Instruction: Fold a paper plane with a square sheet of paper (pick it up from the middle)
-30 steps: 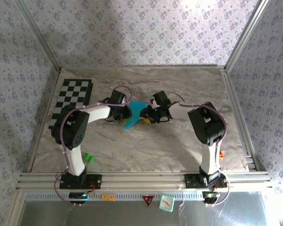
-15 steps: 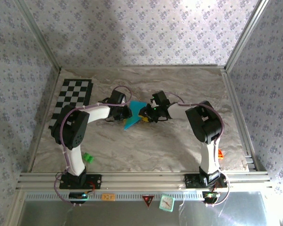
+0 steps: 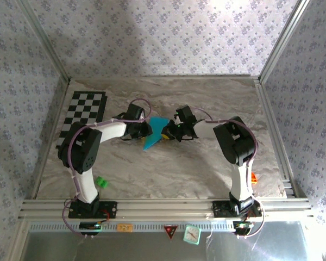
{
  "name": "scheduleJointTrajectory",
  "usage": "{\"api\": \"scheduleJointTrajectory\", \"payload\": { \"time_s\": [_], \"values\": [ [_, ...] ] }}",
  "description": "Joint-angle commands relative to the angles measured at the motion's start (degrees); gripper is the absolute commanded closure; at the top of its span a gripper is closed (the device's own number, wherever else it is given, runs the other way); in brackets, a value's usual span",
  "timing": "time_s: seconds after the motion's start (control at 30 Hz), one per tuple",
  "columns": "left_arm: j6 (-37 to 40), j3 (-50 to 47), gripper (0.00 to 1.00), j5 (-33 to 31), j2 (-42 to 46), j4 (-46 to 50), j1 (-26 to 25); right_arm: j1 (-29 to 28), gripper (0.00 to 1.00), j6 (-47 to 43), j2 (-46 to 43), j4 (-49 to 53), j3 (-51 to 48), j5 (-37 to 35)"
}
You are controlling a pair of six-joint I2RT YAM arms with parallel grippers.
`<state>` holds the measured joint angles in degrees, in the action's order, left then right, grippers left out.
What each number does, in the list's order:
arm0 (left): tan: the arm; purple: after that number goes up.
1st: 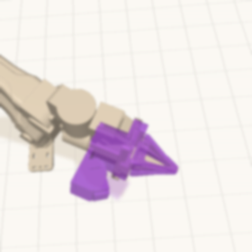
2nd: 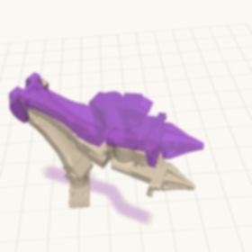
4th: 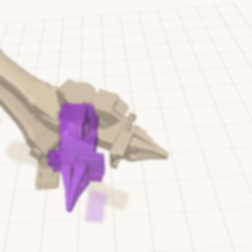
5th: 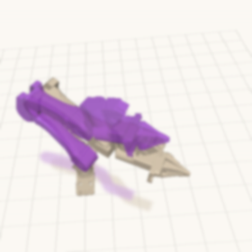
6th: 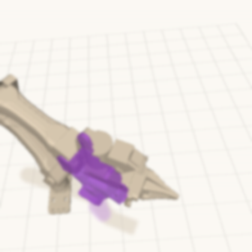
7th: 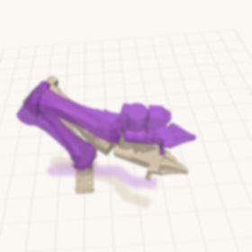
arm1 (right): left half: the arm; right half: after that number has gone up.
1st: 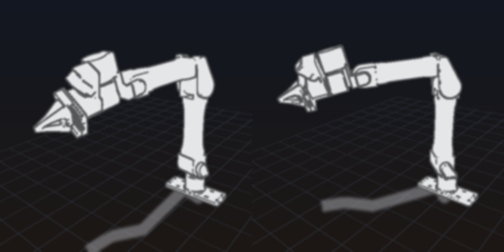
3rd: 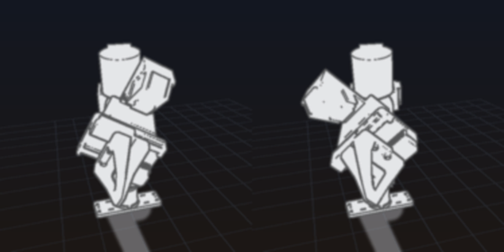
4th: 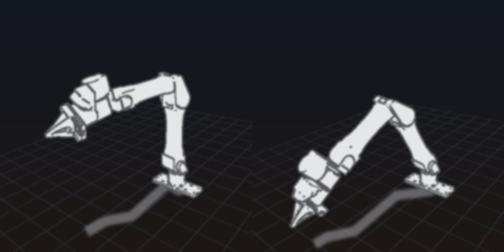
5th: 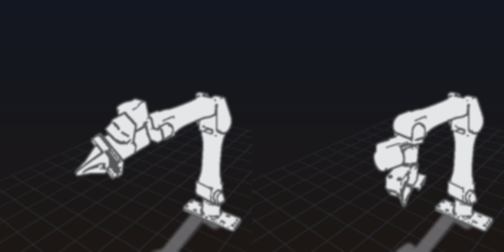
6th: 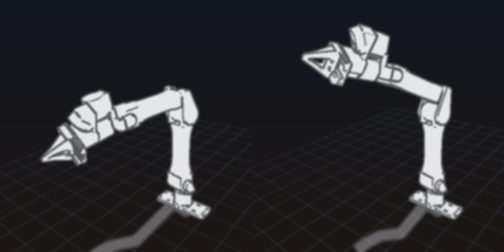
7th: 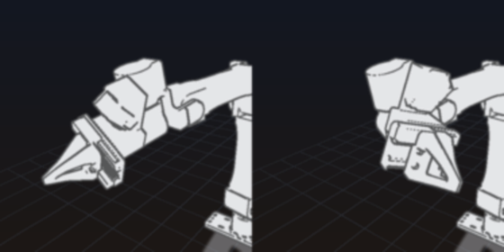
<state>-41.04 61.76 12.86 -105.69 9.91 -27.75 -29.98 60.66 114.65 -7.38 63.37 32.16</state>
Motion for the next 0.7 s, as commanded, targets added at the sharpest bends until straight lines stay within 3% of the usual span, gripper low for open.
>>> {"api": "scheduleJointTrajectory", "payload": {
  "time_s": [0.0, 0.17, 0.67],
  "values": [
    [0.16, 0.4, 0.72, 0.5, 4.1, 1.9, -0.02, 0.68, 0.95, 0.28, -3.29, -0.77, -1.42, -1.81],
    [2.53, 0.34, 0.67, -0.65, 6.74, 1.73, -1.45, 1.48, 0.96, 0.5, -6.18, -0.97, -3.62, -3.55],
    [25.15, -2.01, 0.49, -8.66, 9.62, -4.76, -14.3, 5.58, 0.96, 6.47, -15.71, -0.82, -12.37, -6.28]
  ]
}}
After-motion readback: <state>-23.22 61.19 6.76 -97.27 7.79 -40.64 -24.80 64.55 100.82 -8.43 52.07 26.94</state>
